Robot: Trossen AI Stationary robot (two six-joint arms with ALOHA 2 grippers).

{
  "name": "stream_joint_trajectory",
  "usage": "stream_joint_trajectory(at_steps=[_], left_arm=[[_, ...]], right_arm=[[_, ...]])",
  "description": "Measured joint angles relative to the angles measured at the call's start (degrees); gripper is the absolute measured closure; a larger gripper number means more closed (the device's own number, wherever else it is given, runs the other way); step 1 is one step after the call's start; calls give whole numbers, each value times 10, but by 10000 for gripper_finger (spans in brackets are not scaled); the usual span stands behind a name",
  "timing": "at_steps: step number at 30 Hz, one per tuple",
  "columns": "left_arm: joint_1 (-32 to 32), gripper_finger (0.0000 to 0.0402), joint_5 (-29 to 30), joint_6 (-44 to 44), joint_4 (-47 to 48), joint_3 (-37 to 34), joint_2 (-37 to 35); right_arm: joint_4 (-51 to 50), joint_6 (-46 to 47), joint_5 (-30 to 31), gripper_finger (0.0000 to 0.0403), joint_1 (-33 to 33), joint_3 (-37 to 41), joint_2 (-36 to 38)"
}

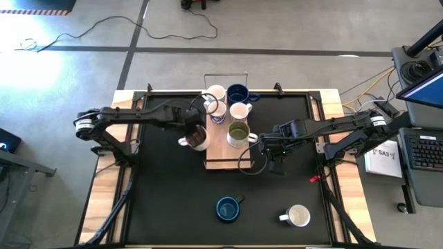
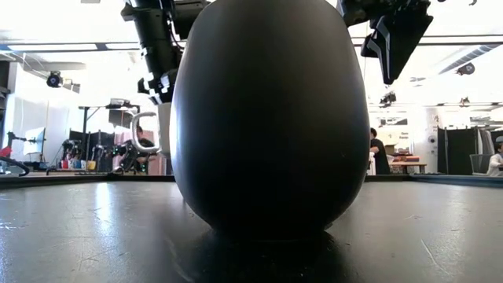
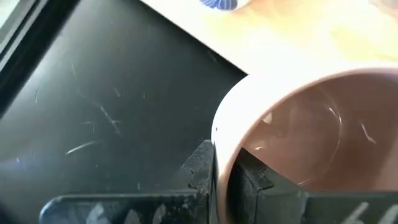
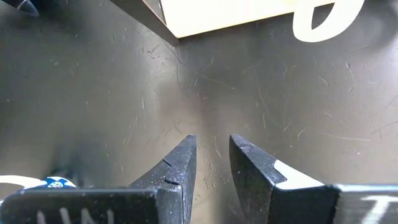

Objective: Place coffee mugs
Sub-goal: Put the pink mug on the shelf

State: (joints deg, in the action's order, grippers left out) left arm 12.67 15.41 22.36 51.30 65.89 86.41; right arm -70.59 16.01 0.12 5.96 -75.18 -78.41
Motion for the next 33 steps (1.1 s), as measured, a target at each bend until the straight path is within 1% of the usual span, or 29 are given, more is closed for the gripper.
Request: stream_joint_trajectory(at_steps=[5, 10, 16, 26, 33], left_arm=[[5, 391, -44, -31, -31, 1, 2], [8, 391, -45, -64, -58, 1, 7], [19, 389, -74, -81, -102, 1, 22], [25, 386, -81, -100, -137, 1, 56], [27, 385, -85, -99, -156, 1, 55]], right_arm=[[1, -1, 0, 319, 0, 0, 0], [2, -1, 0, 319, 0, 0, 0], [2, -1, 0, 319, 0, 0, 0], [4, -1, 0, 319, 0, 0, 0], [4, -1, 0, 319, 0, 0, 0]])
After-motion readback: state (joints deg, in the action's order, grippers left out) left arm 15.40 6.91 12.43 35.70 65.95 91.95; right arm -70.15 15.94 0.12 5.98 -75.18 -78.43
